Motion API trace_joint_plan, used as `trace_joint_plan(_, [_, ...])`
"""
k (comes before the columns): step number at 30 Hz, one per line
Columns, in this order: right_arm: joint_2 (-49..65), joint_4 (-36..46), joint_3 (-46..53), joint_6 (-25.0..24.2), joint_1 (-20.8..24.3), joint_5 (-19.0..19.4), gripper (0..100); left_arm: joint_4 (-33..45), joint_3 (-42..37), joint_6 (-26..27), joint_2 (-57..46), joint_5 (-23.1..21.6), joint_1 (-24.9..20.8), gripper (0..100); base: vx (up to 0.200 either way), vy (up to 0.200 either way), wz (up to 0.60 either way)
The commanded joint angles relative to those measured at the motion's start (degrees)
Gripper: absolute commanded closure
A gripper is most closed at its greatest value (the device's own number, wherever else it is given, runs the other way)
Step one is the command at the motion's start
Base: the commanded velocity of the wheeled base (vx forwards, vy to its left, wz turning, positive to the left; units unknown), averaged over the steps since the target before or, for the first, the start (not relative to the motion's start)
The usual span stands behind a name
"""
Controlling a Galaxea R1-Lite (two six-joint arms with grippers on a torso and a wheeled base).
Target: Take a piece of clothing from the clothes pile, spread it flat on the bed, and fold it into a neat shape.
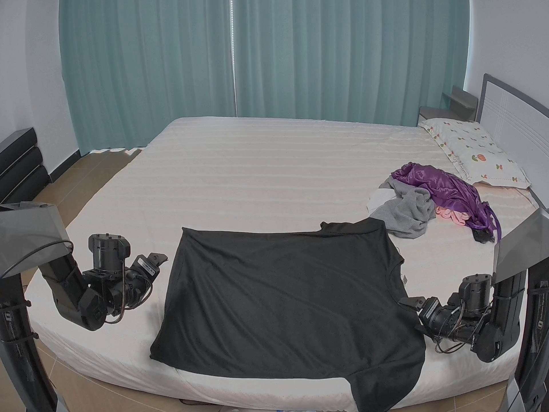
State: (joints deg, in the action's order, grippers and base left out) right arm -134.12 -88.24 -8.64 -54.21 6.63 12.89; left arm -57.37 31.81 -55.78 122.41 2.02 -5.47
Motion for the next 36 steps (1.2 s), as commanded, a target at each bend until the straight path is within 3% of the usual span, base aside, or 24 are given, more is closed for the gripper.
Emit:
trace_joint_plan(1, [-0.5,-1.5,0.8,0.1,0.0,0.0,0,-0.5,-2.4,-0.3,-0.8,-0.1,-0.8,0,-0.2,0.0,0.0])
trace_joint_plan(15, [-0.8,-1.5,0.9,0.1,0.2,0.0,0,-0.6,-3.0,-2.0,-0.7,-1.2,-1.5,0,0.0,0.0,0.0])
trace_joint_plan(27, [-0.1,-1.5,0.7,0.1,0.1,0.0,0,-0.6,-3.8,-3.0,-1.2,-1.1,-3.8,0,0.0,-0.2,0.0])
trace_joint_plan(36, [0.7,-1.5,1.0,0.1,0.0,-0.1,0,-0.6,-4.1,-3.0,-1.2,-0.6,-3.8,0,0.0,0.0,0.0])
